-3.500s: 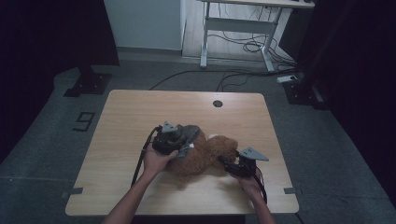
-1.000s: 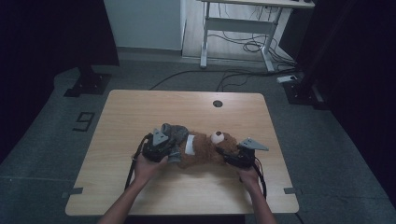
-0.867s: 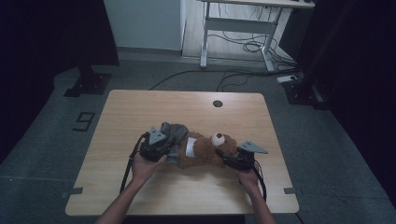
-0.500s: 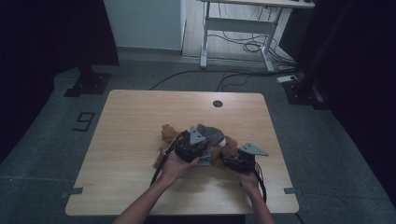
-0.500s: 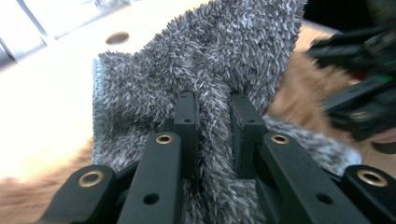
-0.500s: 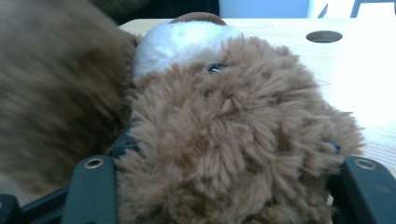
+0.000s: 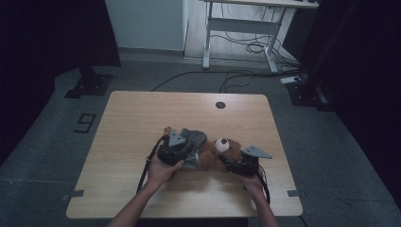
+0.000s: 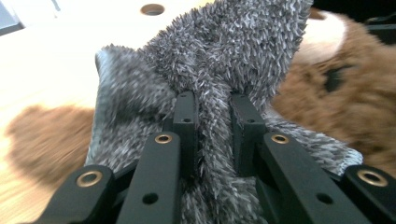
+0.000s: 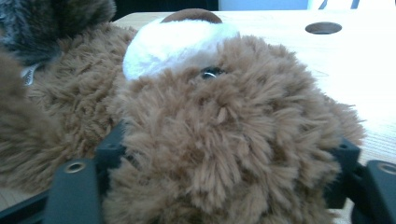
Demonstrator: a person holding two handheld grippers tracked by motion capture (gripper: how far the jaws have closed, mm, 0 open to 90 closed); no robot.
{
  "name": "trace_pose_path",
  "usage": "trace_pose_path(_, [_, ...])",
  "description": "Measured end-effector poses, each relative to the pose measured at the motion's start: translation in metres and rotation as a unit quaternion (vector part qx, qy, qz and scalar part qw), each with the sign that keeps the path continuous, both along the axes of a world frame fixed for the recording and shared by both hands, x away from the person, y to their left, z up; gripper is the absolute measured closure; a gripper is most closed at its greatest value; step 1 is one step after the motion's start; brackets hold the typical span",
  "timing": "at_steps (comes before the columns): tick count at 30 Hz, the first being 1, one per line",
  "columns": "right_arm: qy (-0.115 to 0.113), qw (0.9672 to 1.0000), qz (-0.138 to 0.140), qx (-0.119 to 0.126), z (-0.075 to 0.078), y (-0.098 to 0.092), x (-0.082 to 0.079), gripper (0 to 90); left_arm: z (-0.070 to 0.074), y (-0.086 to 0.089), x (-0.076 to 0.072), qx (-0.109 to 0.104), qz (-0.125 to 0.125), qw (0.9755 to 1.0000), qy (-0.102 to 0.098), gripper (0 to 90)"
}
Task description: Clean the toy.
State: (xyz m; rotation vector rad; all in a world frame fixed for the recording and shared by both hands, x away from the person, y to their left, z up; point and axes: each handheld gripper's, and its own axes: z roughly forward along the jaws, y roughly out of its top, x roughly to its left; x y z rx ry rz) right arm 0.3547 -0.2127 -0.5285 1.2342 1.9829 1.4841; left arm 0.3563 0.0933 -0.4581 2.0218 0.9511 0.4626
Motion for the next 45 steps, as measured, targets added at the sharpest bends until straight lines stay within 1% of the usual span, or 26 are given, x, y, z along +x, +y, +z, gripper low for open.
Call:
trace_pose_path(3, [0.013, 0.9999, 0.002, 0.002, 0.0, -0.002, 0.001, 17.5, -0.005, 0.014, 0.001, -0.012, 0.012, 0.9998, 0.012, 75.0])
trace_pose_path(4, [0.017, 0.9999, 0.003, 0.002, 0.0, -0.003, 0.0, 16.4, -0.007, 0.017, 0.001, -0.012, 0.015, 0.9997, 0.014, 75.0])
trace_pose_path(7, [0.028, 0.9996, 0.007, -0.002, 0.002, -0.004, -0.002, 13.0, -0.014, 0.027, 0.001, -0.023, 0.019, 0.9992, 0.028, 75.0])
trace_pose_path(8, [0.031, 0.9995, 0.009, -0.003, 0.002, -0.005, -0.003, 12.8, -0.016, 0.03, 0.001, -0.026, 0.021, 0.9989, 0.031, 75.0])
trace_pose_path(10, [0.038, 0.9992, 0.012, -0.006, 0.002, -0.006, -0.006, 12.9, -0.021, 0.037, 0.001, -0.026, 0.024, 0.9985, 0.042, 75.0])
trace_pose_path(12, [0.035, 0.9991, 0.02, -0.012, 0.002, -0.007, -0.01, 14.9, -0.026, 0.042, 0.001, -0.033, 0.022, 0.9979, 0.051, 75.0])
trace_pose_path(13, [0.034, 0.999, 0.026, -0.015, 0.001, -0.008, -0.012, 17.1, -0.028, 0.043, 0.001, -0.033, 0.022, 0.9977, 0.055, 74.9])
trace_pose_path(15, [0.036, 0.9987, 0.032, -0.015, -0.001, -0.009, -0.013, 21.1, -0.031, 0.042, 0.0, -0.031, 0.021, 0.9978, 0.054, 74.9])
trace_pose_path(18, [0.037, 0.9986, 0.034, -0.018, -0.001, -0.008, -0.015, 26.1, -0.034, 0.041, 0.002, -0.027, 0.024, 0.9981, 0.049, 75.0])
trace_pose_path(19, [0.031, 0.999, 0.028, -0.016, -0.003, -0.007, -0.015, 28.1, -0.035, 0.041, 0.003, -0.028, 0.027, 0.998, 0.05, 75.0])
trace_pose_path(21, [0.023, 0.9994, 0.024, -0.008, -0.005, -0.004, -0.015, 30.9, -0.035, 0.042, 0.008, -0.023, 0.027, 0.9982, 0.049, 75.1])
trace_pose_path(24, [0.018, 0.9996, 0.022, -0.006, -0.006, 0.0, -0.01, 32.5, -0.032, 0.042, 0.018, -0.004, 0.033, 0.9986, 0.041, 75.2])
trace_pose_path(26, [0.012, 0.9997, 0.02, -0.009, -0.006, 0.006, -0.004, 32.7, -0.029, 0.041, 0.028, 0.01, 0.043, 0.9984, 0.035, 75.2])
trace_pose_path(27, [0.009, 0.9997, 0.018, -0.011, -0.007, 0.009, 0.0, 32.8, -0.028, 0.042, 0.033, 0.013, 0.048, 0.9981, 0.035, 75.3])
trace_pose_path(29, [0.004, 0.9998, 0.014, -0.013, -0.007, 0.014, 0.009, 32.8, -0.026, 0.045, 0.043, 0.007, 0.057, 0.9976, 0.039, 75.3])
trace_pose_path(31, [0.002, 0.9998, 0.01, -0.017, -0.007, 0.017, 0.018, 32.2, -0.023, 0.047, 0.048, -0.001, 0.058, 0.9974, 0.043, 75.4])
trace_pose_path(33, [-0.003, 0.9999, 0.007, -0.014, -0.008, 0.017, 0.023, 31.6, -0.015, 0.046, 0.047, -0.006, 0.051, 0.9981, 0.033, 75.5])
trace_pose_path(34, [-0.004, 0.9999, 0.009, -0.012, -0.009, 0.015, 0.024, 31.2, -0.011, 0.044, 0.046, -0.013, 0.047, 0.9985, 0.027, 75.5])
trace_pose_path(36, [-0.006, 0.9998, 0.016, -0.012, -0.01, 0.012, 0.024, 29.7, -0.002, 0.039, 0.044, -0.019, 0.035, 0.999, 0.017, 75.5])
trace_pose_path(38, [-0.006, 0.9997, 0.02, -0.012, -0.009, 0.009, 0.023, 28.2, 0.002, 0.032, 0.046, -0.022, 0.031, 0.9992, 0.013, 75.5])
trace_pose_path(39, [-0.006, 0.9997, 0.019, -0.013, -0.009, 0.008, 0.022, 27.2, 0.003, 0.029, 0.047, -0.018, 0.03, 0.9993, 0.014, 75.5])
trace_pose_path(41, [-0.003, 0.9998, 0.018, -0.011, -0.009, 0.006, 0.021, 24.5, -0.002, 0.026, 0.051, -0.017, 0.035, 0.9991, 0.018, 75.7])
trace_pose_path(44, [0.0, 0.9999, 0.014, -0.008, -0.009, 0.003, 0.021, 21.8, -0.016, 0.029, 0.055, -0.013, 0.041, 0.9985, 0.035, 76.2])
trace_pose_path(45, [0.001, 0.9999, 0.014, -0.007, -0.008, 0.003, 0.021, 20.6, -0.021, 0.033, 0.056, -0.014, 0.044, 0.9981, 0.041, 76.4])
